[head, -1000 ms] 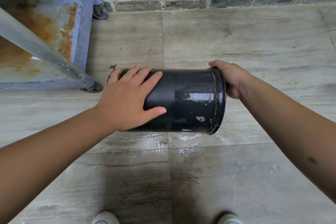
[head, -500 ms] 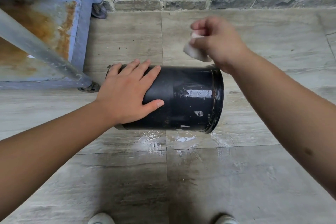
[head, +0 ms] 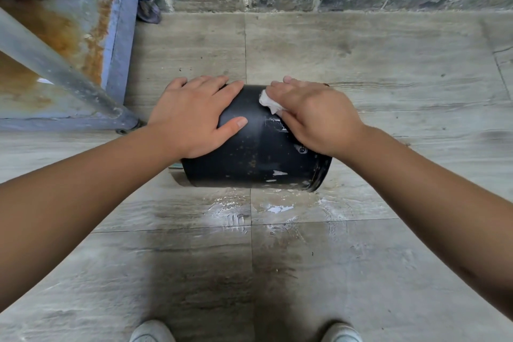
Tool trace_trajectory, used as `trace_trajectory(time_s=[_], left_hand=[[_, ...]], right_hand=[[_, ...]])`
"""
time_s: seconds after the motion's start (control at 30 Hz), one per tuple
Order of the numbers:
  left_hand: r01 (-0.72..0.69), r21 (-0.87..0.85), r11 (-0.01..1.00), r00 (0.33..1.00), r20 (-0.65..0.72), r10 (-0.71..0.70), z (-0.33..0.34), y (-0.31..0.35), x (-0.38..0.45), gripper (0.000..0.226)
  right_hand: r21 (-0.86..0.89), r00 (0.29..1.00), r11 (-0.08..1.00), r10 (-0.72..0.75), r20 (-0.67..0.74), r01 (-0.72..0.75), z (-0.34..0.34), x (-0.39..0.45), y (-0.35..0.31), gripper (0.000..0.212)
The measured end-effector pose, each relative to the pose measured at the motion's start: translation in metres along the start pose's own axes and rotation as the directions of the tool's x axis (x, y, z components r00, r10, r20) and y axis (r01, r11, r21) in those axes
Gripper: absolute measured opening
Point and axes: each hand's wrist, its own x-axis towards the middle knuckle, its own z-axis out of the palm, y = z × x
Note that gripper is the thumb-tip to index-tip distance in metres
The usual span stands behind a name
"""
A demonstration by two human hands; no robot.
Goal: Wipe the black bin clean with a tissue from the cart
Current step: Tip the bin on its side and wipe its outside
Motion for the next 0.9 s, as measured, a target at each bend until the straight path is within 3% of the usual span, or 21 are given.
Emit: trace_trajectory(time_s=[0.13, 0.3, 0.57, 0.67, 0.73, 0.8, 0.9], left_hand=[[-0.008, 0.011, 1.000, 1.000, -0.027, 0.009, 0.003, -0.001, 0.002, 0.073], [-0.016, -0.009, 1.000, 0.999, -0.039, 0.016, 0.002, -0.003, 0.007, 0.072], [-0.024, -0.035, 0.999, 0.999, -0.023, 0.024, 0.002, -0.008, 0.016, 0.072], [-0.017, -0.035, 0.999, 0.999, -0.048, 0.015, -0.001, -0.010, 0.021, 0.069], [0.012, -0.006, 1.000, 0.996, -0.089, -0.012, 0.000, -0.008, 0.022, 0.065], [0.069, -0.013, 0.998, 0.992, -0.103, -0.070, 0.004, 0.000, 0.022, 0.062], [0.119, -0.051, 0.992, 0.988, -0.090, -0.123, 0.011, 0.010, 0.022, 0.066]], right_hand=[[-0.174, 0.982, 0.983, -0.083, -0.169, 0.054, 0.017, -0.031, 0.001, 0.043], [-0.304, 0.906, 0.942, -0.246, -0.344, 0.141, 0.050, -0.060, -0.002, 0.039], [-0.380, 0.903, 0.891, -0.355, -0.241, 0.249, 0.080, -0.085, -0.003, 0.045], [-0.288, 0.915, 0.908, -0.362, -0.178, 0.303, 0.069, -0.085, -0.003, 0.040], [-0.017, 0.937, 0.967, -0.252, -0.240, 0.256, 0.055, -0.080, -0.005, 0.034], [0.318, 0.932, 0.941, 0.007, -0.362, 0.116, 0.035, -0.070, -0.007, 0.031], [0.522, 0.780, 0.851, 0.360, -0.511, -0.051, 0.007, -0.040, -0.001, 0.027]])
